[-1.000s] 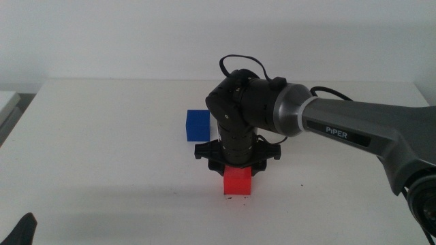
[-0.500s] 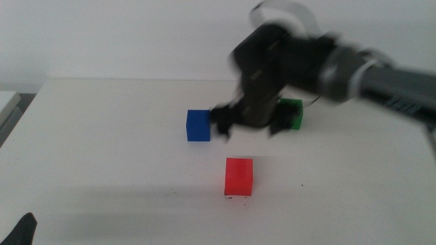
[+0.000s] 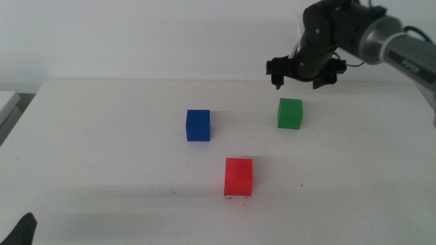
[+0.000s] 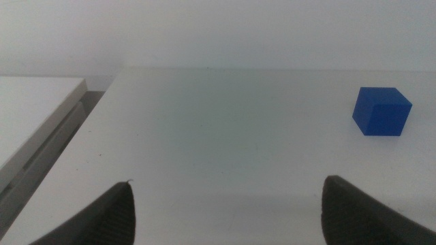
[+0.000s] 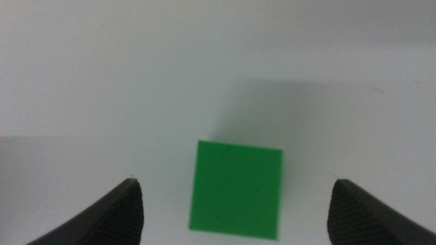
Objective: Stack red cubes first, then green, then blue cubes in a specific spot.
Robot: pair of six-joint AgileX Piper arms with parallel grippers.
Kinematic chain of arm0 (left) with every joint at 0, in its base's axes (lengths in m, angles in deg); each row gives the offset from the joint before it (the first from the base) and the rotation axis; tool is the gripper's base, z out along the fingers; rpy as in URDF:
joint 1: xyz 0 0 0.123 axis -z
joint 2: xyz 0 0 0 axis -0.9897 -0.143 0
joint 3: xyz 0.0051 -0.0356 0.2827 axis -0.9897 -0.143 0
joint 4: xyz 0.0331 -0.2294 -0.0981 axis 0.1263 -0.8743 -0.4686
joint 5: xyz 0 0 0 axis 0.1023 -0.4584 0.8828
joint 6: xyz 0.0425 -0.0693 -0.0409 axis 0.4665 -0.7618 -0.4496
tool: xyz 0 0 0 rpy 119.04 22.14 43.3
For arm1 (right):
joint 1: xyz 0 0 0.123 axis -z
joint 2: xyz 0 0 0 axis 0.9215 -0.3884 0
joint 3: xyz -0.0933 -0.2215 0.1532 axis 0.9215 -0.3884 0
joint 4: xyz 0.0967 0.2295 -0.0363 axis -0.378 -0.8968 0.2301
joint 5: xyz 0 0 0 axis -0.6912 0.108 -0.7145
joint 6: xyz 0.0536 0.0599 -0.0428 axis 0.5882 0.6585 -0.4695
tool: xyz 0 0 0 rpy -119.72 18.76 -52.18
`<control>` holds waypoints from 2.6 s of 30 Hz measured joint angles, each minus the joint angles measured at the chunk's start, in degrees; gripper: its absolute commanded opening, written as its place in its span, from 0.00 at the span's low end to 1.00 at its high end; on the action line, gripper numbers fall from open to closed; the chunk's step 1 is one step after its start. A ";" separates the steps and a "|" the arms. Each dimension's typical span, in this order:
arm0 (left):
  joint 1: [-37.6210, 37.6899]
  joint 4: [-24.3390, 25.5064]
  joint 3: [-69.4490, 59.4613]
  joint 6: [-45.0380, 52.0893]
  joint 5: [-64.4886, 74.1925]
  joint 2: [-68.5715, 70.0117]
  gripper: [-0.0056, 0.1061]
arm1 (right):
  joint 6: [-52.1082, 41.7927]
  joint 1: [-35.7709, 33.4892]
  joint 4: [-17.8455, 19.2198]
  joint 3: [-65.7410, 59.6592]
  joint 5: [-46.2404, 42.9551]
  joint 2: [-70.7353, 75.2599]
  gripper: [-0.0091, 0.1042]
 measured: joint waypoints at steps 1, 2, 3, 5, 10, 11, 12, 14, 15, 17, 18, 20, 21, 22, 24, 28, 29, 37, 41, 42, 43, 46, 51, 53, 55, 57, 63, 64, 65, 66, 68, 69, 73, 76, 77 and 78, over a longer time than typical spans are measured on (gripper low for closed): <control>0.00 0.00 0.00 0.00 0.00 0.00 0.88 | -0.13 0.00 -0.29 0.94 -0.08 -1.08 0.90; 0.00 0.00 0.00 0.00 0.00 0.00 0.88 | -0.13 0.00 -0.45 1.72 -0.08 -2.03 0.90; 0.00 0.00 0.00 0.00 0.00 0.00 0.88 | -0.13 0.00 -0.68 2.20 -0.08 -2.69 0.90; 0.00 0.00 0.00 0.00 0.00 0.00 0.88 | 0.06 0.00 -0.66 2.80 -0.08 -4.08 0.90; 0.00 0.00 0.00 0.00 0.00 0.00 0.88 | 1.41 0.00 -0.28 3.03 -0.08 -6.26 0.90; 0.00 0.00 0.00 0.00 0.00 0.00 0.88 | 1.84 0.00 -0.03 3.03 -0.08 -6.81 0.89; 0.00 0.00 0.00 0.00 0.00 0.00 0.88 | 2.14 0.00 -0.02 3.03 -0.20 -7.22 0.89; 0.00 0.00 0.00 0.00 0.00 0.00 0.88 | 2.52 0.00 0.39 3.12 -0.33 -8.11 0.86; 0.00 0.00 0.00 0.00 0.00 0.00 0.88 | 2.62 0.00 0.39 3.12 -0.42 -8.44 0.84; 0.00 0.00 0.00 0.00 0.00 0.00 0.88 | 2.75 0.10 0.39 3.12 -0.56 -9.22 0.75; 0.00 0.00 0.00 0.00 0.00 0.00 0.88 | 2.85 0.10 0.39 3.12 -0.56 -9.48 0.67; 0.00 0.00 0.00 0.00 0.00 0.00 0.88 | 3.60 0.44 0.69 3.12 -0.56 -10.15 0.46; 0.00 0.00 0.00 0.00 0.00 0.00 0.88 | 4.07 0.58 0.83 3.12 -0.59 -10.26 0.36; 0.00 0.00 0.00 0.00 0.00 0.00 0.88 | 4.61 0.69 0.83 3.12 -0.70 -10.29 0.24; 0.00 0.00 0.00 0.00 0.00 0.00 0.88 | 5.23 0.73 1.08 3.12 -0.58 -10.00 0.07; 0.00 0.00 0.00 0.00 0.00 0.00 0.88 | 6.17 -1.95 3.11 -1.24 -0.24 -3.44 0.11; 0.00 0.00 0.00 0.00 0.00 0.00 0.88 | 6.69 -3.63 4.09 -3.64 -0.15 -0.42 0.11; 0.00 0.00 0.00 0.00 0.00 0.00 0.88 | 19.76 -19.89 8.61 -18.65 0.76 15.98 0.11; 0.00 0.00 0.00 0.00 0.00 0.00 0.88 | 25.58 -24.27 9.11 -19.73 3.39 15.40 0.11; 0.00 0.00 0.00 0.00 0.00 0.00 0.88 | 26.86 -24.87 9.40 -19.89 3.51 14.90 0.11; 0.00 0.00 0.00 0.00 0.00 0.00 0.88 | 27.95 -25.22 9.52 -19.88 3.60 14.78 0.11; 0.00 0.00 0.00 0.00 0.00 0.00 0.88 | 30.23 -26.00 10.13 -20.01 3.74 13.55 0.11; 0.00 0.00 0.00 0.00 0.00 0.00 0.88 | 31.03 -26.26 10.38 -21.04 3.82 12.67 0.11; 0.00 0.00 0.00 0.00 0.00 0.00 0.88 | 31.31 -26.37 10.38 -21.43 3.82 12.44 0.11; 0.00 0.00 0.00 0.00 0.00 0.00 0.88 | 31.46 -26.37 10.38 -21.43 3.82 12.17 0.11; 0.00 0.00 0.00 0.00 0.00 0.00 0.88 | 31.60 -26.37 10.38 -21.43 3.82 11.77 0.11; 0.00 0.00 0.00 0.00 0.00 0.00 0.88 | 31.95 -26.37 10.17 -21.43 3.82 11.36 0.11; 0.00 0.00 0.00 0.00 0.00 0.00 0.88 | 31.95 -26.37 10.17 -21.43 3.82 11.22 0.11; 0.00 0.00 0.00 0.00 0.00 0.00 0.88 | 31.95 -26.37 10.17 -21.43 3.82 11.08 0.11; 0.00 0.00 0.00 0.00 0.00 0.00 0.88 | 32.09 -26.37 10.17 -21.43 3.82 10.95 0.11; 0.00 0.00 0.00 0.00 0.00 0.00 0.88 | 32.22 -26.37 10.17 -21.43 3.82 10.69 0.11; 0.00 0.00 0.00 0.00 0.00 0.00 0.88 | 32.21 -26.37 10.17 -21.43 3.82 10.60 0.11; 0.00 0.00 0.00 0.00 0.00 0.00 0.88 | 32.21 -26.37 9.77 -21.43 3.70 9.91 0.11; 0.00 0.00 0.00 0.00 0.00 0.00 0.88 | 32.32 -26.37 9.77 -21.43 3.01 9.82 0.11; 0.00 0.00 0.00 0.00 0.00 0.00 0.88 | 32.32 -26.37 9.77 -21.43 2.74 9.82 0.11; 0.00 0.00 0.00 0.00 0.00 0.00 0.88 | 32.32 -26.37 9.77 -21.43 2.62 9.82 0.11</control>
